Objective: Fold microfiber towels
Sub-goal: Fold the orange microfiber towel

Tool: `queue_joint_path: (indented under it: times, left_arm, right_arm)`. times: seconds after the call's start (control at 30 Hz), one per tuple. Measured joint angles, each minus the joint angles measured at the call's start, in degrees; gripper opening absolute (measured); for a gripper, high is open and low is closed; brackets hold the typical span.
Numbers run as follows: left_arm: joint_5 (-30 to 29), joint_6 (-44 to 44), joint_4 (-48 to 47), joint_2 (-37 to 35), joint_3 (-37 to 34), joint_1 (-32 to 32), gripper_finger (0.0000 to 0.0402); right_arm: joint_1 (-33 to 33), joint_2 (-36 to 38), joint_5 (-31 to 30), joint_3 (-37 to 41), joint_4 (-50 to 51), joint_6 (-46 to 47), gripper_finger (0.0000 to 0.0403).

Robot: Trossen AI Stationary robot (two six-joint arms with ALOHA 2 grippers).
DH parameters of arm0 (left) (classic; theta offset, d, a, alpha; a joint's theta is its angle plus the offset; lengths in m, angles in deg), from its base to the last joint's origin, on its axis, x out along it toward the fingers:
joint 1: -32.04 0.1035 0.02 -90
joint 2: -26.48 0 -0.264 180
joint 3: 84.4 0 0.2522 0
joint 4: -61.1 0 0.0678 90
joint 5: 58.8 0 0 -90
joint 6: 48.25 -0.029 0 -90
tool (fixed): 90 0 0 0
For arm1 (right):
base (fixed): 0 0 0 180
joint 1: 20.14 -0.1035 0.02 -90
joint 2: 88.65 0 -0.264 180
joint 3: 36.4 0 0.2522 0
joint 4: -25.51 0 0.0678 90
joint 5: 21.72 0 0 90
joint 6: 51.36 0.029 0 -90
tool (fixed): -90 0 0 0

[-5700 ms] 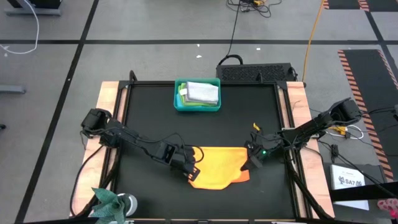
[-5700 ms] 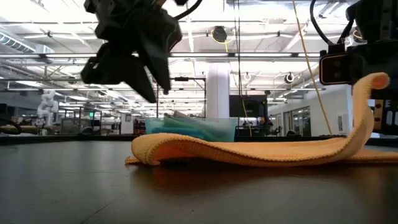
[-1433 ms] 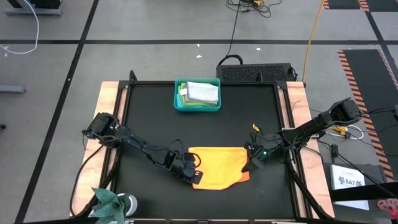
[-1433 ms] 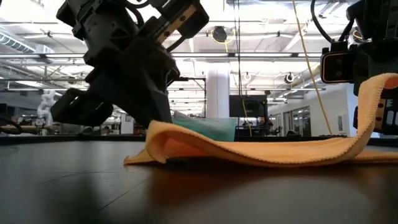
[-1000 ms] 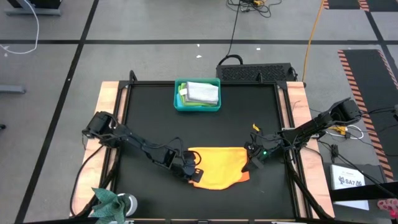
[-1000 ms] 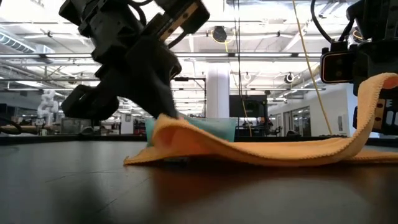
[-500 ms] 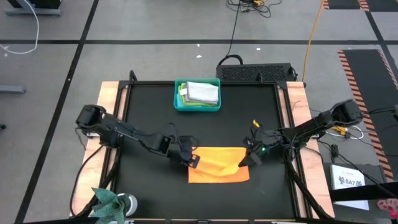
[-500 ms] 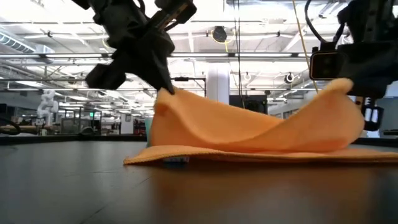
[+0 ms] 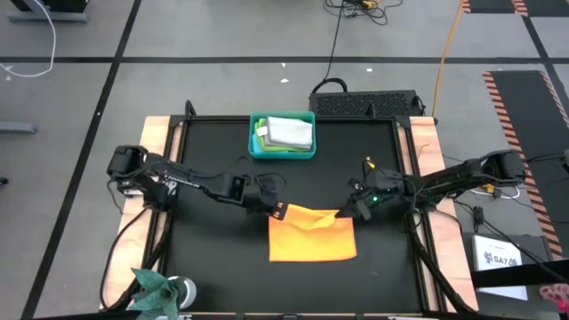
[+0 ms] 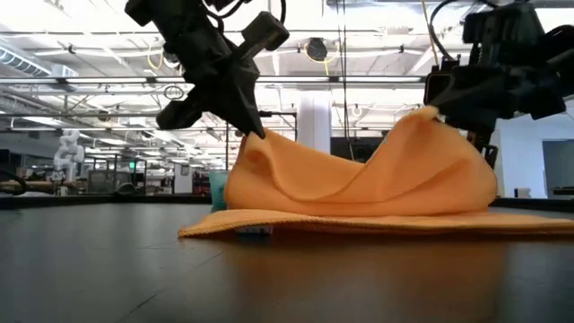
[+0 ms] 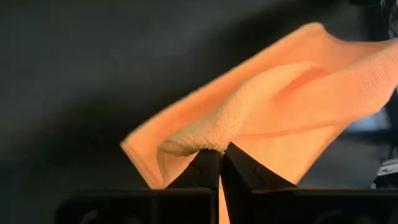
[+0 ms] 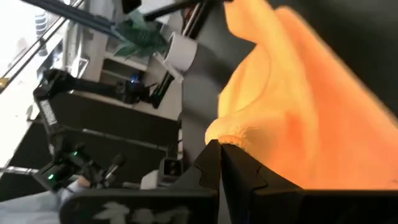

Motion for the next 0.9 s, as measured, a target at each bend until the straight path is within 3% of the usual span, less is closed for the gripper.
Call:
queue_joint_path:
  times: [0.9]
  left_arm:
    - [1.51,-14.86,2.16,-2.46,0.05,15.84,0.0003]
  right_arm:
    - [34.46,7.15,18.66,0.0,0.54,-8.48,0.0]
